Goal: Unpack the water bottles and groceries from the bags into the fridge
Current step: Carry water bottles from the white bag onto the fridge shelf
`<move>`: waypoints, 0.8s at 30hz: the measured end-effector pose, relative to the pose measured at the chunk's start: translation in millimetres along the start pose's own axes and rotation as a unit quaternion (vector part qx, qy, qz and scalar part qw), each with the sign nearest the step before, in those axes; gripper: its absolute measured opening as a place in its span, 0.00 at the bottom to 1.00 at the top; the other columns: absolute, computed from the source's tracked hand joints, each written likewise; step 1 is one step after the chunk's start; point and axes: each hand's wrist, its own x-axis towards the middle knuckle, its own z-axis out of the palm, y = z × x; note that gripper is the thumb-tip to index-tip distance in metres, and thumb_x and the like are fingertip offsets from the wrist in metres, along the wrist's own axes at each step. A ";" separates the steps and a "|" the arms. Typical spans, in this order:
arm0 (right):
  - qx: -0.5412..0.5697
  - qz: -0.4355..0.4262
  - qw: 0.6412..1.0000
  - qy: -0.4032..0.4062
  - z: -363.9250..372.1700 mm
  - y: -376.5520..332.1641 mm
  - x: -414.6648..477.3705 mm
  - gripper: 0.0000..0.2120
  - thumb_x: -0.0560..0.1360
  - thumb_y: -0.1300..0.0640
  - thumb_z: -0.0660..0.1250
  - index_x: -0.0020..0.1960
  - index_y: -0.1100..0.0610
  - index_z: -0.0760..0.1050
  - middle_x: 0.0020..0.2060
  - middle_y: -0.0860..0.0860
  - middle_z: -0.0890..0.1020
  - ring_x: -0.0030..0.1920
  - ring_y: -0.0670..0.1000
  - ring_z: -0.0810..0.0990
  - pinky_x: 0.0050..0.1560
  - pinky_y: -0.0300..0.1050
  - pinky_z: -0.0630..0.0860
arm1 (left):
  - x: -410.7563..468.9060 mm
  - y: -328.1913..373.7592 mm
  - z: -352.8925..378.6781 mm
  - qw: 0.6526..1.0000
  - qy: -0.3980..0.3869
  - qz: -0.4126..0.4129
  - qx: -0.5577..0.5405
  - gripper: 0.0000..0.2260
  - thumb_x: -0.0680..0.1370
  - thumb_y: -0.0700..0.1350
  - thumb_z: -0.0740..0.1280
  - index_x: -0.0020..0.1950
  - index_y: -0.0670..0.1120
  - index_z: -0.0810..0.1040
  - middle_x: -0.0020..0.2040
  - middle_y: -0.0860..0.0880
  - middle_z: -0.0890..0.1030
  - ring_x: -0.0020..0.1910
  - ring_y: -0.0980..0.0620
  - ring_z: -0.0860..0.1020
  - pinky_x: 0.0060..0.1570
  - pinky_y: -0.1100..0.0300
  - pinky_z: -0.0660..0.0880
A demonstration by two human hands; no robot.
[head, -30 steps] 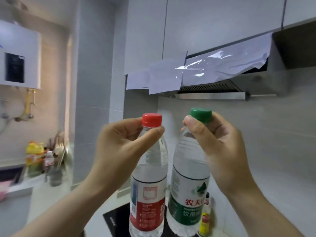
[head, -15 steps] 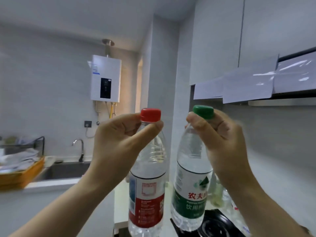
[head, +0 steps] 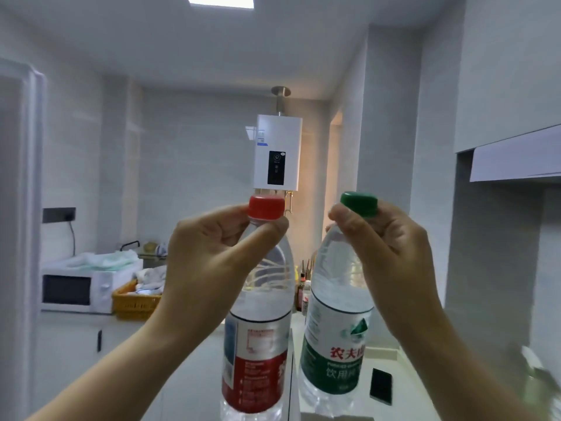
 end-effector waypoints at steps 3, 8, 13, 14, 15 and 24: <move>0.035 -0.002 0.999 -0.020 18.3 14.5 8.1 0.08 0.71 0.48 0.67 0.48 0.49 0.79 0.40 0.47 0.85 0.44 0.45 0.84 0.46 0.34 0.78 | 5.2 -7.6 -11.6 0.999 0.024 0.004 0.036 0.08 0.67 0.49 0.71 0.43 0.50 0.84 0.37 0.54 0.85 0.36 0.56 0.84 0.36 0.68 0.78; 0.087 0.001 0.995 -0.053 48.4 42.0 24.9 0.13 0.72 0.45 0.68 0.52 0.51 0.80 0.42 0.46 0.84 0.46 0.44 0.83 0.50 0.36 0.79 | 11.1 -16.3 -23.4 0.992 0.072 0.007 0.099 0.09 0.68 0.46 0.72 0.46 0.47 0.84 0.38 0.59 0.85 0.37 0.61 0.83 0.34 0.73 0.75; 0.177 -0.019 0.980 -0.094 74.9 61.6 42.0 0.10 0.71 0.48 0.70 0.50 0.50 0.79 0.41 0.44 0.85 0.45 0.42 0.83 0.47 0.31 0.76 | 16.8 -21.8 -32.8 0.979 0.115 0.010 0.171 0.09 0.68 0.45 0.73 0.48 0.48 0.84 0.40 0.58 0.85 0.40 0.60 0.83 0.37 0.72 0.76; 0.189 -0.025 0.977 -0.100 78.9 63.4 43.3 0.09 0.71 0.49 0.70 0.49 0.50 0.79 0.40 0.44 0.84 0.44 0.42 0.83 0.45 0.30 0.76 | 16.8 -22.0 -34.3 0.976 0.123 0.007 0.179 0.09 0.68 0.45 0.73 0.48 0.48 0.84 0.40 0.58 0.85 0.40 0.60 0.83 0.37 0.72 0.76; 0.208 -0.029 0.971 -0.111 84.3 67.3 44.9 0.08 0.71 0.50 0.70 0.49 0.51 0.79 0.40 0.44 0.84 0.43 0.42 0.83 0.44 0.30 0.75 | 16.7 -23.2 -35.6 0.971 0.135 0.008 0.196 0.10 0.68 0.46 0.73 0.48 0.48 0.84 0.40 0.57 0.85 0.40 0.60 0.83 0.37 0.71 0.77; 0.329 -0.031 0.919 -0.215 148.9 88.9 39.7 0.06 0.74 0.51 0.70 0.48 0.52 0.80 0.38 0.46 0.84 0.40 0.45 0.83 0.43 0.35 0.76 | 0.6 -23.4 -65.2 0.929 0.210 -0.006 0.305 0.07 0.68 0.44 0.73 0.45 0.49 0.84 0.39 0.55 0.86 0.39 0.58 0.84 0.39 0.71 0.76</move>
